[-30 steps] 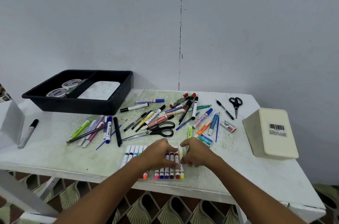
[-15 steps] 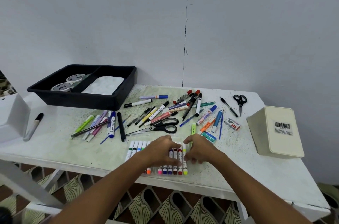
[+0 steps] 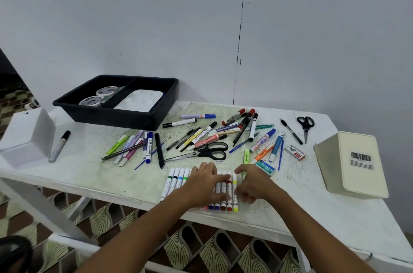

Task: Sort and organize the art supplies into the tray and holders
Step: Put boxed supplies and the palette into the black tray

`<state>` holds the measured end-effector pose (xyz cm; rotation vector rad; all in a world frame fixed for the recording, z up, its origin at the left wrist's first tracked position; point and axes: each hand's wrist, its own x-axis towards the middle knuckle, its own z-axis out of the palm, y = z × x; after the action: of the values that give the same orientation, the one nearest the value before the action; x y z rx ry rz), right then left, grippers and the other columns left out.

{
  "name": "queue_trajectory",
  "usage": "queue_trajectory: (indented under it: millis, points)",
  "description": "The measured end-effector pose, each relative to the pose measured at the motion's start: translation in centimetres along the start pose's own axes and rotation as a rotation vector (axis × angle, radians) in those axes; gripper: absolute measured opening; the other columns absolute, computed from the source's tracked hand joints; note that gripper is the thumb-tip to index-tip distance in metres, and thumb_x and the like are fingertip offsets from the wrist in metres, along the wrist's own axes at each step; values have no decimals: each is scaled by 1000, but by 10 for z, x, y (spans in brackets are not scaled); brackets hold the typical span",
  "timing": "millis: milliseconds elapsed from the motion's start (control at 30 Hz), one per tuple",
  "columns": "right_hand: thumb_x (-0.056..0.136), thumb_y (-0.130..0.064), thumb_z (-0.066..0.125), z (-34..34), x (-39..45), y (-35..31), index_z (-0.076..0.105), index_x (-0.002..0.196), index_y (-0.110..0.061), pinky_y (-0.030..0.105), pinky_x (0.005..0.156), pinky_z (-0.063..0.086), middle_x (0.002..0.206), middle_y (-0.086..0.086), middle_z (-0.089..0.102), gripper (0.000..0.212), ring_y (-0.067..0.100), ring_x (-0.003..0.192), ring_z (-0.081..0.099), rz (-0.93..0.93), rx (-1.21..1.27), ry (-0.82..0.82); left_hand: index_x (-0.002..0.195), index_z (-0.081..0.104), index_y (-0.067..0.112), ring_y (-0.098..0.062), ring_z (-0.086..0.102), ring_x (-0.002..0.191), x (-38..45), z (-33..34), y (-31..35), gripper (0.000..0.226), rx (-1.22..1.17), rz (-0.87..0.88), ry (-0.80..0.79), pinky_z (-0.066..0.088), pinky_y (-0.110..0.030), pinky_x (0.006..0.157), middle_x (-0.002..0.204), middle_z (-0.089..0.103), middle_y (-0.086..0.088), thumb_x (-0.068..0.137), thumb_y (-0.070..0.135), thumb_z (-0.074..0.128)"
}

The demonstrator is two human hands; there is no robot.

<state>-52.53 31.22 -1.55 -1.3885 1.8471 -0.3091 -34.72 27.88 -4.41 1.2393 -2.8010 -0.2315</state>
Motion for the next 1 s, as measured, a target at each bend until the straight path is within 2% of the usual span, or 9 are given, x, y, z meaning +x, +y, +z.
queue_trajectory:
  millis: [200,267,367,500,600,733,833,933,1000]
  points:
    - [82,-1,72,-5,-4,-4,45,131,-19,24,48,55,82,10,66,59,14,53,66,22,54,-35,137,47,28,-14,38,113,-22,3,-8,59,-30,-110,213,29,-32,92,123,47,2,87,61,50]
    - [81,-1,71,-5,-5,-5,45,129,-19,26,51,57,82,11,66,57,15,55,67,26,59,-39,129,57,22,-16,47,109,-37,0,-24,48,-83,-158,333,38,-36,92,116,56,2,90,50,49]
    - [80,2,72,-5,-4,-6,46,126,-19,27,50,57,81,13,67,57,17,53,67,42,75,-32,112,67,11,-25,60,93,-61,-1,-58,43,-56,-276,523,49,-39,75,97,67,-5,82,40,56]
    - [77,6,73,-4,-1,-7,47,122,-18,34,55,60,77,16,70,57,21,54,68,60,93,-29,119,62,11,-26,60,87,-86,-6,-80,66,-56,-469,451,45,-37,73,85,71,-4,80,60,41]
    - [76,8,72,-3,-1,-8,48,120,-18,37,56,60,75,18,71,57,24,56,68,61,105,-27,129,55,9,-26,60,81,-95,-1,-79,82,-84,-437,444,44,-36,72,80,71,-2,77,69,34]
    - [75,10,72,-2,-3,-6,49,119,-15,31,47,56,73,21,70,56,23,50,65,66,149,-3,142,42,15,-20,57,86,-92,-3,-68,89,-201,-416,468,44,-35,78,87,69,-2,75,73,32]
    - [74,12,72,1,-7,-7,48,119,-13,31,46,55,70,22,69,57,24,46,63,70,182,13,139,44,16,-18,60,88,-92,-9,-66,84,-318,-413,534,46,-34,80,97,69,-2,75,71,40]
    - [75,12,72,9,-10,-11,46,118,-13,34,48,57,69,20,68,56,24,46,63,74,211,25,138,47,12,-13,62,88,-91,-18,-69,68,-407,-395,609,47,-26,75,110,68,-3,85,52,63]
    - [74,11,72,18,-12,-13,45,117,-13,39,53,59,72,21,69,57,27,51,66,66,229,38,138,48,14,-12,64,86,-87,-25,-72,67,-470,-376,645,52,-28,75,114,68,-2,83,49,65]
